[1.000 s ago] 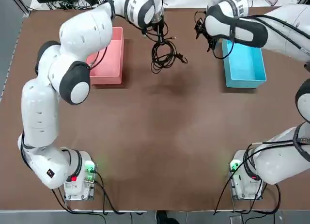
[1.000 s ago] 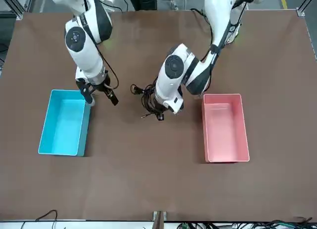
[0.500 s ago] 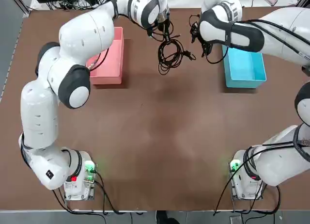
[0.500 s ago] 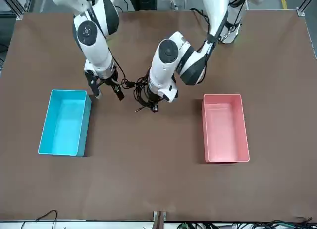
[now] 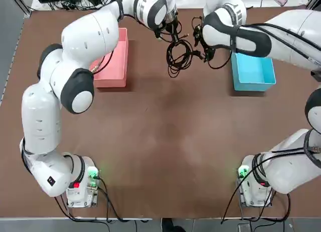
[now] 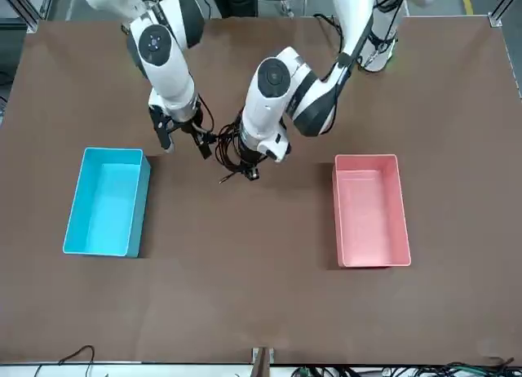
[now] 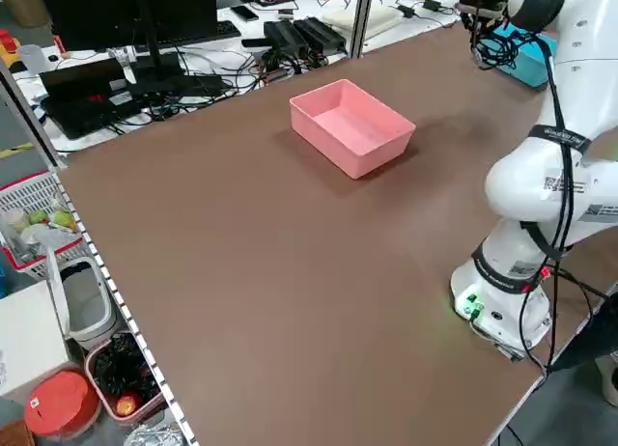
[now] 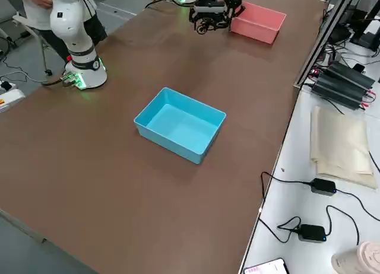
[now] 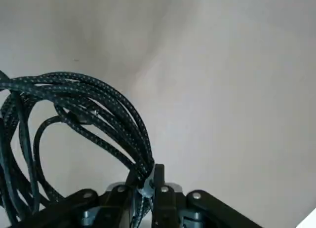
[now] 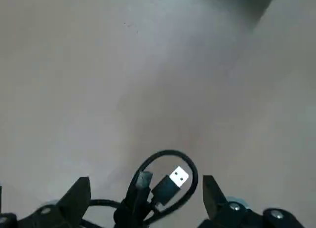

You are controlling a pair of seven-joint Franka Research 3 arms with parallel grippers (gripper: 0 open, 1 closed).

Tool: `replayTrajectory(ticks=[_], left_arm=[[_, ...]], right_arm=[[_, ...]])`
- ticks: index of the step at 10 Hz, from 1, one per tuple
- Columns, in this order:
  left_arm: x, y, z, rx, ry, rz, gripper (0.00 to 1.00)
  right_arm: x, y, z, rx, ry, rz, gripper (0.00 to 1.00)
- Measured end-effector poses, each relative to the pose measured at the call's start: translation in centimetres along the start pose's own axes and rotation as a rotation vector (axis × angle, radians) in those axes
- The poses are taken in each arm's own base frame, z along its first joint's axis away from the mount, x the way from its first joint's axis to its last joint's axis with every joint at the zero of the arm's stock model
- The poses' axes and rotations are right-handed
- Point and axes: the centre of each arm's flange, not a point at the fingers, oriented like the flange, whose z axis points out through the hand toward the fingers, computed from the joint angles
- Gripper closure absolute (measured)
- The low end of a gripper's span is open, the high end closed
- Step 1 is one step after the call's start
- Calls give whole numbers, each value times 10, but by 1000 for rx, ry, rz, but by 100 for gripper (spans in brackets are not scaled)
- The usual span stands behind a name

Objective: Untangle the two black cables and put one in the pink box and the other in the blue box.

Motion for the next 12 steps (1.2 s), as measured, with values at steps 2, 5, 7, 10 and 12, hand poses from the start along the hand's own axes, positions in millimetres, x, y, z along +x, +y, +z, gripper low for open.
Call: replayTrajectory(ticks=[2,5,7,10,12], left_arm=[[0,3,-3,-5,-4,-13,85],[0,4,-3,-6,-4,-16,85],[0,4,-3,-6,-4,-16,85],[0,3,-3,-4,-4,-15,85],[0,3,-3,-4,-5,-15,85]], right_arm=[[-8,1,0,-2,-2,15,0],[-10,1,1,-5,-5,22,12],[-11,2,1,-6,-9,25,40],[-12,1,-1,1,-11,29,74],[-11,-3,-9,11,-13,30,84]])
